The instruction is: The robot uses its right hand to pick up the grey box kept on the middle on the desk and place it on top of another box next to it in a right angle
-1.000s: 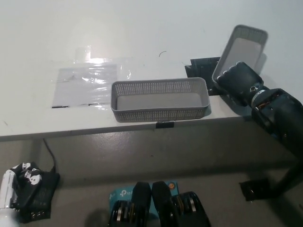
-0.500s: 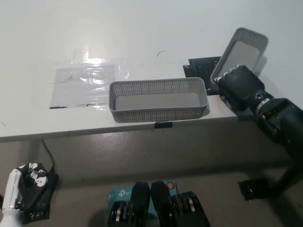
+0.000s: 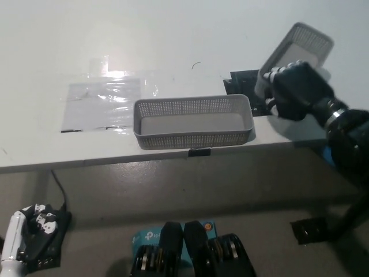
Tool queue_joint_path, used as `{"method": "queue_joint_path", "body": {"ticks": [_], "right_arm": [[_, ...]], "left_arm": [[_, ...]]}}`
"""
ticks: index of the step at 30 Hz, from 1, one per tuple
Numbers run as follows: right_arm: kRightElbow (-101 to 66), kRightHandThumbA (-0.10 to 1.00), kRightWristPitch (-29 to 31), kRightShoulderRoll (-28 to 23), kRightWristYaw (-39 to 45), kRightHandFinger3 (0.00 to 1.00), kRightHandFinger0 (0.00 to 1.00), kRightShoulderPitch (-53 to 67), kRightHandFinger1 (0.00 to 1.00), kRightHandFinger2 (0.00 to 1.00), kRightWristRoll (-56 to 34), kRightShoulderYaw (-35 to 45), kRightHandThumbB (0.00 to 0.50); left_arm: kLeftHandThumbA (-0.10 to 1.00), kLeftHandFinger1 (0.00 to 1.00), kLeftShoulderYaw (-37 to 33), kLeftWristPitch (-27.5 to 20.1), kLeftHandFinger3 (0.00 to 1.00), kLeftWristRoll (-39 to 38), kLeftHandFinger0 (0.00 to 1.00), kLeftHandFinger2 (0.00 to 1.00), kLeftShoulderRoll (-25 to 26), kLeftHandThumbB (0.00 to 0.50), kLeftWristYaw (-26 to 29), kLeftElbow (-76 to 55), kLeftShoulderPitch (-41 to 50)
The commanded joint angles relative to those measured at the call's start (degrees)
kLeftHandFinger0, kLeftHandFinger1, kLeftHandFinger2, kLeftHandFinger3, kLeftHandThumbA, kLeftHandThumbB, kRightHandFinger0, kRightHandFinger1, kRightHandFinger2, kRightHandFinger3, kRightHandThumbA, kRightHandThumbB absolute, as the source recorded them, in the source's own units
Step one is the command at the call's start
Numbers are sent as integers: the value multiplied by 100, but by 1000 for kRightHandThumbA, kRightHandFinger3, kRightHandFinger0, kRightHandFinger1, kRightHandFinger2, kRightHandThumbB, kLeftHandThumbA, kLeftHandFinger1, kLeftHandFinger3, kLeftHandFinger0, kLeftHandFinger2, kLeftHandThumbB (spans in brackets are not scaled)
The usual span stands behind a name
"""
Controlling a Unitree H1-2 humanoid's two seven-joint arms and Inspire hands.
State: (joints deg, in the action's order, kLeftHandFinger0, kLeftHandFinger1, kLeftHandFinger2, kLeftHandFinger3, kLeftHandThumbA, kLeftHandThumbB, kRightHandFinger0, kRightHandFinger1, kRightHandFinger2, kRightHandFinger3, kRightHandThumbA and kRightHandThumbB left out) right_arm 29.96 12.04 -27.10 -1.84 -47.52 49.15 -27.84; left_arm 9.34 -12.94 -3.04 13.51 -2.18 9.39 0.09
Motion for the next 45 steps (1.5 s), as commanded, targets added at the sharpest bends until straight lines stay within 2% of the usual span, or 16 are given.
{"method": "queue_joint_path", "body": {"ticks": [1, 5, 7, 13, 16, 18, 19, 24, 25, 26, 35, 38, 40, 41, 42, 45], "right_arm": [[-354, -100, 184, -376, 676, 311, 0, -583, 197, 558, -364, 235, 222], [-492, -100, 159, -406, 982, 295, 0, -734, 171, 536, -457, 289, 244], [-514, -100, 364, -415, 1153, 309, 0, -847, 174, 560, -675, 321, 218], [-851, -100, 414, -177, 1948, 593, 5, -787, 324, 655, -1608, 416, 208], [-882, -100, 696, 102, 2299, 430, 33, -740, 295, 496, -2133, 305, 155], [-835, -100, 803, 203, 2345, 229, 0, -738, 142, 300, -2217, 297, 94], [-950, -100, 766, 207, 2388, 178, 0, -659, 105, 293, -2269, 320, 89], [-1009, -100, 912, 533, 2496, 349, 0, -636, 249, 569, -2276, 209, 145], [-890, -100, 1242, 666, 2305, 326, 0, -631, 146, 457, -2226, 154, 201], [-751, -100, 1463, 710, 2200, 281, 0, -645, 55, 387, -2145, 109, 203], [-654, -100, 1489, 643, 1341, 383, 0, -893, 2, 401, -1170, -785, 164], [-679, -100, 1489, 603, 1037, 324, 0, -919, 0, 334, -1097, -972, 119], [-624, -100, 1489, 536, 617, 412, 0, -1047, 13, 420, -941, -1385, 125], [-608, -100, 1489, 524, 543, 306, 0, -1075, 1, 383, -909, -1473, 129], [-587, -100, 1489, 490, 378, 212, 0, -1097, 0, 345, -816, -1603, 202], [-523, -100, 1489, 434, -38, 123, 0, -1124, 0, 330, -568, -1894, 274]], "left_arm": [[966, 0, 13, -215, 318, 21, 0, 0, 174, 376, -80, -88, -22], [968, 0, 9, -228, 316, 15, 0, 0, 195, 382, -85, -64, -49], [971, 0, 9, -98, 316, 2, 0, 0, 201, 410, -87, -126, -55], [1000, 0, -17, -148, 299, 24, 0, 0, 247, 425, -115, -64, -122], [1000, 0, -34, -30, 305, 59, 0, 0, 264, 459, -108, -98, -111], [1000, 0, -40, -55, 301, 71, 0, 0, 268, 452, -104, -81, -115], [1000, 0, -77, -43, 299, 96, 0, 0, 264, 453, -119, -78, -151], [1000, 0, -130, -115, 302, 164, 0, 0, 273, 424, -91, -40, -190], [1000, 0, -144, -136, 293, 208, 0, 0, 278, 421, -72, -34, -209], [1000, 0, -156, -119, 293, 207, 0, 0, 290, 422, -85, -28, -219], [1000, 0, -255, -108, 292, 267, 0, 0, 351, 438, -147, -23, -264], [1000, 0, -284, -117, 278, 253, 0, 0, 341, 435, -161, -4, -289], [1000, 0, -310, -108, 285, 267, 0, 0, 365, 417, -183, -7, -303], [1000, 0, -311, -147, 286, 262, 0, 0, 368, 412, -189, 4, -305], [1000, 0, -327, -196, 288, 300, 0, 0, 368, 421, -187, 14, -309], [1000, 0, -344, -260, 277, 398, 0, 0, 383, 433, -165, 31, -304]]}}
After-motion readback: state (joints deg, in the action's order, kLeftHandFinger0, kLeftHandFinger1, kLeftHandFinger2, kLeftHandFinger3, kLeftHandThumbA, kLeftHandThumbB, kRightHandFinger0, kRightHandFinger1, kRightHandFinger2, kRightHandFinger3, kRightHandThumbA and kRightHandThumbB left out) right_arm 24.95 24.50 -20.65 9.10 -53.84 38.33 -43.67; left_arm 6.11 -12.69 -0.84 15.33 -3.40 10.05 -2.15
